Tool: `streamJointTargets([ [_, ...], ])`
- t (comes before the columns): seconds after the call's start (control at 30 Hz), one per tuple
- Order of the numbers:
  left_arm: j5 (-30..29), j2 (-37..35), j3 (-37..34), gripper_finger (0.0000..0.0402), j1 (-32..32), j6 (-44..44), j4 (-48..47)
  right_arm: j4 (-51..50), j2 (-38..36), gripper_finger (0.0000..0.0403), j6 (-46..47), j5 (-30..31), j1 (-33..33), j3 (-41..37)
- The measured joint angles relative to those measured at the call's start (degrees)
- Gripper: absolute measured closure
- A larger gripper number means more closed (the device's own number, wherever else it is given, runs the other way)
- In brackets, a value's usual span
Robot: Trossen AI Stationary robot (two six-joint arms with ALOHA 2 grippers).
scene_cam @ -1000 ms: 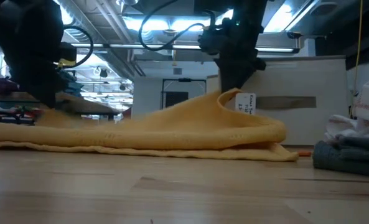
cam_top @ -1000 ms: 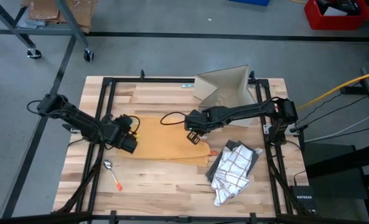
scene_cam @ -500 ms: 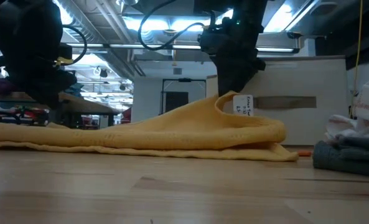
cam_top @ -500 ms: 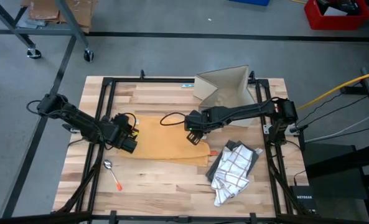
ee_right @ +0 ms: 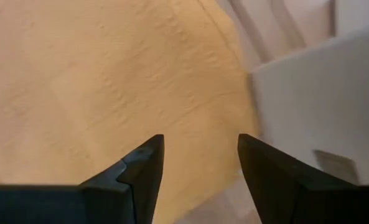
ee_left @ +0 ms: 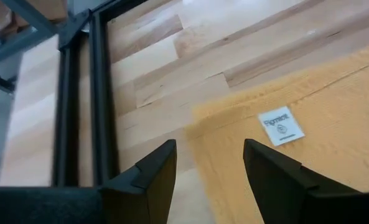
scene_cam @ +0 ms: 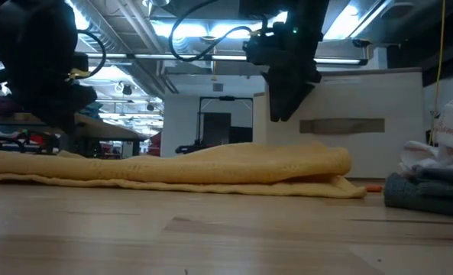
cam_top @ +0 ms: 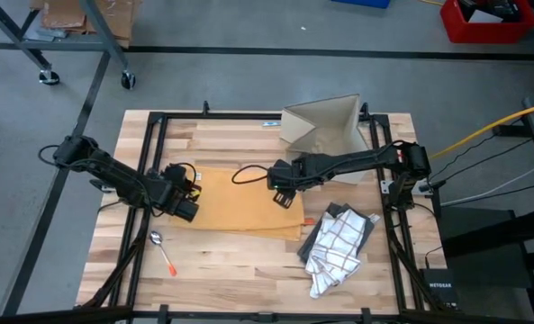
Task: Fold towel
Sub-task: Fold the orange kitchen towel
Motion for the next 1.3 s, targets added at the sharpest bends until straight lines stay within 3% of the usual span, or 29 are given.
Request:
streamJointTargets([
  [0.2,6.6,0.0,0.0,0.0225,-1.3,5.6,10.4,-3.1,0.0,0.0194,-4.4,2.0,0.0,0.0],
  [0.43,19.6,0.0,0.1,0.0225,-4.5,19.2,32.6,-3.3,0.0,0.0194,-6.7,-5.2,0.0,0.0],
  [0.57,22.7,1.3,0.1,0.0225,-5.9,16.8,33.6,-3.2,0.0,0.0194,-7.6,-5.5,0.0,0.0],
  [0.73,33.0,5.9,0.1,0.0226,-7.4,9.2,34.7,-3.2,0.0,0.0194,-7.6,-5.9,0.0,0.0],
  [1.03,33.0,12.0,0.7,0.0226,-8.9,-0.8,28.2,-1.3,0.0,0.0194,-7.5,-13.7,0.3,0.0],
  [1.3,23.5,12.4,-0.2,0.0226,-2.9,-3.8,10.7,5.1,0.0,0.0194,-7.4,-15.9,3.9,0.0],
])
